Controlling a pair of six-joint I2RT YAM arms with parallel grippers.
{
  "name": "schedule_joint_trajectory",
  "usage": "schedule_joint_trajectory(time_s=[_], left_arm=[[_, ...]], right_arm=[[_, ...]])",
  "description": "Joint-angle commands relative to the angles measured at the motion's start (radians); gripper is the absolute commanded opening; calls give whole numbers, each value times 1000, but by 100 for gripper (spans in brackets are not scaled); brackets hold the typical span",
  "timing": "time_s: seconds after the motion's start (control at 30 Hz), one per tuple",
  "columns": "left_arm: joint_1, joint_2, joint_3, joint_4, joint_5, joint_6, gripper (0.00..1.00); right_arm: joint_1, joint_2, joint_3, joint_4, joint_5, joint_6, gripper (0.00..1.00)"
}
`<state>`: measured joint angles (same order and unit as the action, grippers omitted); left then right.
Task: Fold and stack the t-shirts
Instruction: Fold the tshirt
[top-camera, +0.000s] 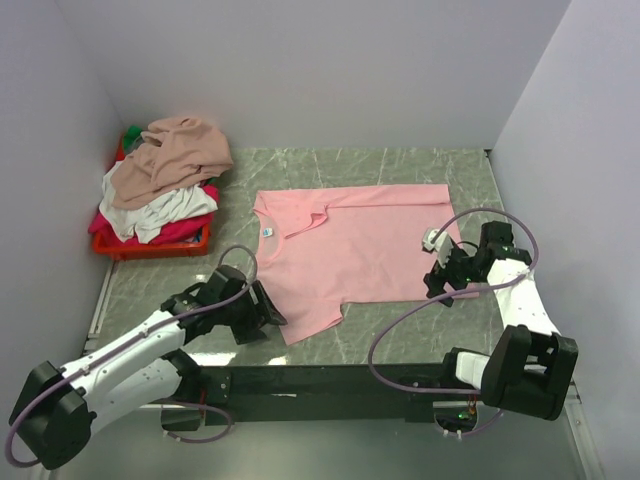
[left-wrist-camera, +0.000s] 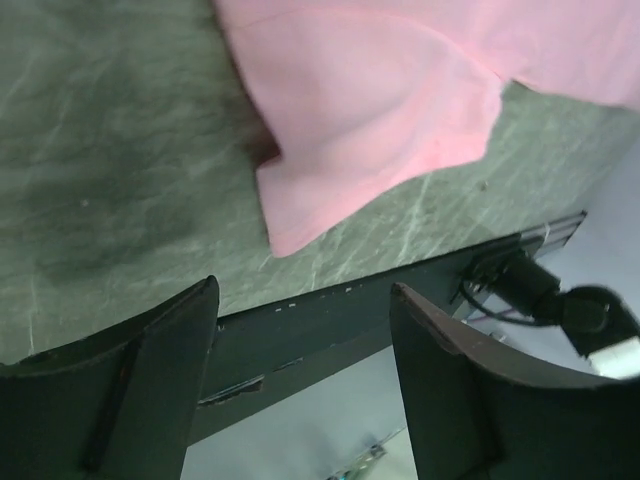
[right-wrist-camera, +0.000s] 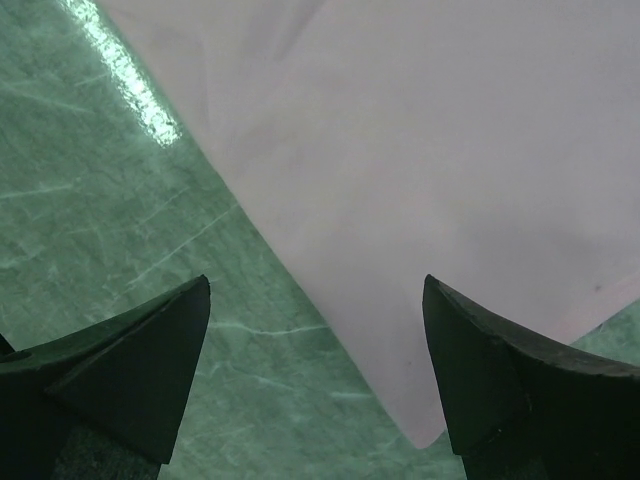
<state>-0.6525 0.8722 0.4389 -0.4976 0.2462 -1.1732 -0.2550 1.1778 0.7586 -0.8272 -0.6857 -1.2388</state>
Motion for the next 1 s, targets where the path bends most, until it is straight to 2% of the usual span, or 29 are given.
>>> schedule_joint_trajectory(time_s=[0.0, 0.1, 0.2, 0.37, 0.57, 0.73, 0.9, 0.93, 0.97], left_arm=[[-22, 30, -25, -24, -59, -115, 74], [-53, 72, -84, 146, -42, -181, 68], [-82, 143, -85, 214, -41, -221, 65], [-153, 251, -26, 218, -65, -247, 61], [-191, 333, 1, 192, -119, -282, 49], [-193, 346, -20, 215, -163, -290, 32], [-193, 370, -3, 215, -206, -250, 17], [-193, 369, 0, 220, -200, -243, 7], [-194, 366, 0, 240, -193, -215, 3]], right_arm=[[-3, -29, -12, 50, 52, 48, 92], [-3, -40, -2, 40, 61, 74, 92], [-4, -43, 1, 45, 64, 93, 92], [0, -26, 18, 51, 60, 122, 92], [-3, -29, 15, 65, 34, 147, 92], [-3, -30, 1, 56, 28, 124, 92], [-3, -35, -5, -30, 32, -26, 92], [-3, -40, -8, -42, 31, -51, 92], [-3, -43, -10, -52, 28, -104, 92]])
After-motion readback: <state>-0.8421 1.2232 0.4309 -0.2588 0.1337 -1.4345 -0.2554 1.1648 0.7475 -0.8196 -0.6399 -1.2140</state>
